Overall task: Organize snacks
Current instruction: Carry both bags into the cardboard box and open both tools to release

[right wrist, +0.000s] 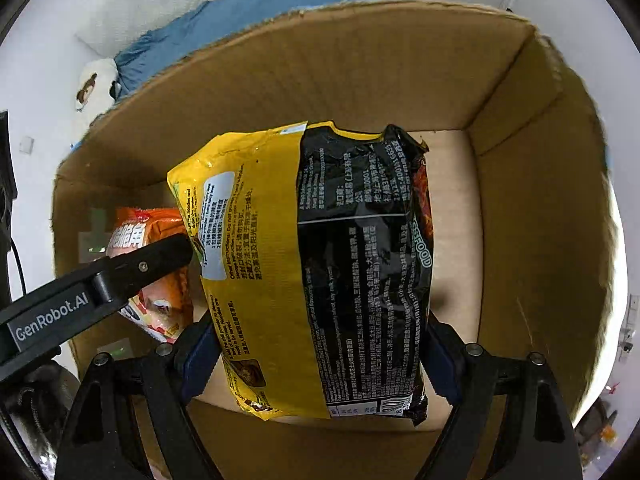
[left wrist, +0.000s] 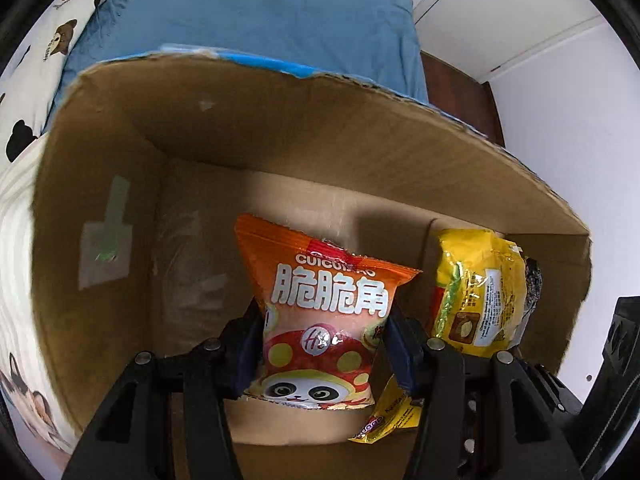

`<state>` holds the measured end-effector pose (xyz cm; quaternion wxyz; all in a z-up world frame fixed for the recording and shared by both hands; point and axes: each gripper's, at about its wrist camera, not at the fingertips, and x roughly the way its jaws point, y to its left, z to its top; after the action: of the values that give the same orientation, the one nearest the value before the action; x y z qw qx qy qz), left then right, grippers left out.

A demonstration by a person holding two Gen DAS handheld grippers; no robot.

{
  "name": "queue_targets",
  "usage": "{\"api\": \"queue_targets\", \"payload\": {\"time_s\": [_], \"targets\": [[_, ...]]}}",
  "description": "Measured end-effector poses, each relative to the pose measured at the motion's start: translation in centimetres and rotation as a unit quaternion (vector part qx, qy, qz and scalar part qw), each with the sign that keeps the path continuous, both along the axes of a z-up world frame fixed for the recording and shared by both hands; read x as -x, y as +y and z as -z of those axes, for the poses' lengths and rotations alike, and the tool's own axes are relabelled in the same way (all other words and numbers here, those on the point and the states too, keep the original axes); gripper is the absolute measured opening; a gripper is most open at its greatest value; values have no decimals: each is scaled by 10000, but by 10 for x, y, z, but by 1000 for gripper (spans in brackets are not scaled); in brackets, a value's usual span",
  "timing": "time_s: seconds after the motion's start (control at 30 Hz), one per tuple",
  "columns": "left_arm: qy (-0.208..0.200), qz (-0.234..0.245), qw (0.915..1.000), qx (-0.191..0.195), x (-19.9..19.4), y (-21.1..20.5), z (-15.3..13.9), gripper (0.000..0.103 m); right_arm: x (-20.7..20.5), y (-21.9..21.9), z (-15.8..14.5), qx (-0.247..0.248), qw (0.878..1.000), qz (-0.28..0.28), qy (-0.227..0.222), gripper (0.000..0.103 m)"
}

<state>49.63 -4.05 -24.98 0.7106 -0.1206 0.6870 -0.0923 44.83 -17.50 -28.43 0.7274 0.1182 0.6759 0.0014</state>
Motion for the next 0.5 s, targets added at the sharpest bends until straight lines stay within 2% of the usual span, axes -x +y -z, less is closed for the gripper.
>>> {"api": "queue_targets", "payload": {"time_s": [0.17,0.27,0.33,0.37,0.4,0.5], "targets": [[175,103,9994,-276,-6,-5,9,52,-9,8,12,45,9995,-69,292,88],[138,232,9988,-399,-2,-8,7,54,-18,14,18,127,9988,-156,453,89],[60,279,9988,-394,-3,-7,7,67,-22,15,18,175,9987,-229,423,95],[36,288,9987,-407,-2,-7,6,85,-20,16,15,201,9988,-273,360,97],[-8,299,9987,-409,2,-6,3,97,-19,17,11,236,9988,-298,304,98],[-175,321,9981,-495,10,-1,-5,97,-13,16,-1,279,9990,-329,108,98]]}}
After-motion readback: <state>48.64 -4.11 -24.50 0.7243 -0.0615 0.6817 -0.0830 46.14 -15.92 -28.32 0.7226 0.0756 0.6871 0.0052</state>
